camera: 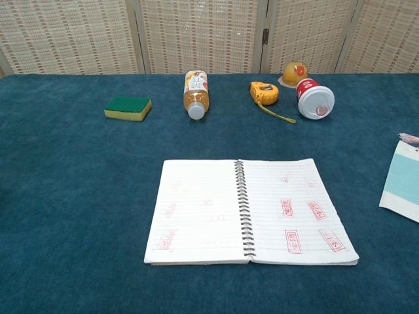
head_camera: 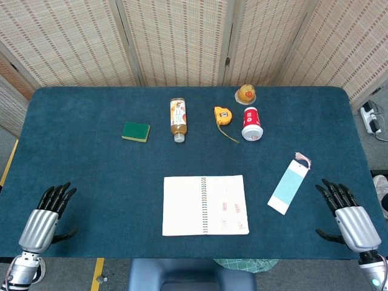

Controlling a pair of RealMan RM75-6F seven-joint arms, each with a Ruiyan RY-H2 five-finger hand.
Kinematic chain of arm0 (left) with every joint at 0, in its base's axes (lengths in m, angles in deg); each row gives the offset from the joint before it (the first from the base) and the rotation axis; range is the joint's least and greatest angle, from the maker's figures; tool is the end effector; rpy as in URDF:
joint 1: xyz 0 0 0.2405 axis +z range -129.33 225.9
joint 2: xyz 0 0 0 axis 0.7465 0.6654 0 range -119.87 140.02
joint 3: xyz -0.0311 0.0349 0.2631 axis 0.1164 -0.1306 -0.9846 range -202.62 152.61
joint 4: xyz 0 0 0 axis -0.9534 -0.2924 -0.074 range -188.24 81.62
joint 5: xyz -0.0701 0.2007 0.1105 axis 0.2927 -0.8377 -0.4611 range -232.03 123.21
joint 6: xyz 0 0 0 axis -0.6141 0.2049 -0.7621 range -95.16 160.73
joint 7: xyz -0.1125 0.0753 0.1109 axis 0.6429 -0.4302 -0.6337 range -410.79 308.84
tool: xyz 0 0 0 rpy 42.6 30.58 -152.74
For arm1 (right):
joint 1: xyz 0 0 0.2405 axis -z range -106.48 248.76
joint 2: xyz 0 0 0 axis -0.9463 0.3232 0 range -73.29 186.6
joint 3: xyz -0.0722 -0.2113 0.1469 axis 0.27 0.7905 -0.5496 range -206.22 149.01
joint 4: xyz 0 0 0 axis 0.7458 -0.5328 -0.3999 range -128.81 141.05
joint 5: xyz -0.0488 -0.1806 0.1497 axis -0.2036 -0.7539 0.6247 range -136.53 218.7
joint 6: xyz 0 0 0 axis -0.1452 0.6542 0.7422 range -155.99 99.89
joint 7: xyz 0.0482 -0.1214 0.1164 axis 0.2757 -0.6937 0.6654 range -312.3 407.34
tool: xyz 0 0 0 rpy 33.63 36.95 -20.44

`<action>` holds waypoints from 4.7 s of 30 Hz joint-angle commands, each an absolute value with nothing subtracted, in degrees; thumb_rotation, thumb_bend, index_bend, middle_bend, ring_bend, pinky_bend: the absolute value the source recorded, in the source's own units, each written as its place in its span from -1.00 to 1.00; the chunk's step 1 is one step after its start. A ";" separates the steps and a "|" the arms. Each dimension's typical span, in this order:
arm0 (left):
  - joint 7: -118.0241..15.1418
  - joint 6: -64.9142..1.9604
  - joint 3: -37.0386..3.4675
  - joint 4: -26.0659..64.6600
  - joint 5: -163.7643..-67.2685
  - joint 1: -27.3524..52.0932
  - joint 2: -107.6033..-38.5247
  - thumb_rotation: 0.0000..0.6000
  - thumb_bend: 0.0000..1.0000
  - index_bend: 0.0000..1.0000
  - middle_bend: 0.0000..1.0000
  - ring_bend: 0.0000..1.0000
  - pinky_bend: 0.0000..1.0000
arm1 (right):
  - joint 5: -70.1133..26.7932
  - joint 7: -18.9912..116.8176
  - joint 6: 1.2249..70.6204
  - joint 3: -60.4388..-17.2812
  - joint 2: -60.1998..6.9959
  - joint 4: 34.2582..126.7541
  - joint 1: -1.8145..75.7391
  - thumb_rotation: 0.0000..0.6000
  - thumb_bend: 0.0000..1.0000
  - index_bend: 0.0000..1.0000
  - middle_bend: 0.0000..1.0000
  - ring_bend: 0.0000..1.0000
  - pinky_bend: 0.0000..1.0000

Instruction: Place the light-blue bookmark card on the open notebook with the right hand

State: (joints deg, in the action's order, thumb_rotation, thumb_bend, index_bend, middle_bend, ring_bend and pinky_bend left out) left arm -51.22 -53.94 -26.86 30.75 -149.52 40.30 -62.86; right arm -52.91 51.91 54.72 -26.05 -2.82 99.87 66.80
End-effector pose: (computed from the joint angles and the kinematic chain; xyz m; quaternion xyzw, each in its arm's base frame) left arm -0.3140 0.2115 0.0778 -0.6603 -0.3509 -0.4167 0.5170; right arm -0.3279 -0.1867 0.1308 0.6517 -0.4075 0.3703 0.5217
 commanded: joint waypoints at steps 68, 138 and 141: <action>-50.42 -51.38 -25.25 29.69 -146.15 38.92 -64.02 1.00 -0.72 -0.80 -0.94 -1.00 -1.00 | -50.91 46.43 19.64 -25.29 -19.05 68.41 39.06 1.00 -0.64 -0.50 -1.00 -1.00 -1.00; -49.18 -51.50 -25.26 29.55 -146.07 38.82 -63.61 1.00 -0.72 -0.80 -0.94 -1.00 -1.00 | -52.50 43.59 31.76 -25.71 -17.15 73.64 38.81 1.00 -0.46 0.27 -0.89 -1.00 -1.00; -49.21 -51.47 -25.31 29.62 -146.14 38.80 -63.60 1.00 -0.72 -0.80 -0.94 -1.00 -1.00 | -54.76 42.60 33.94 -26.02 -16.00 76.77 38.05 1.00 -0.46 0.26 -0.89 -1.00 -1.00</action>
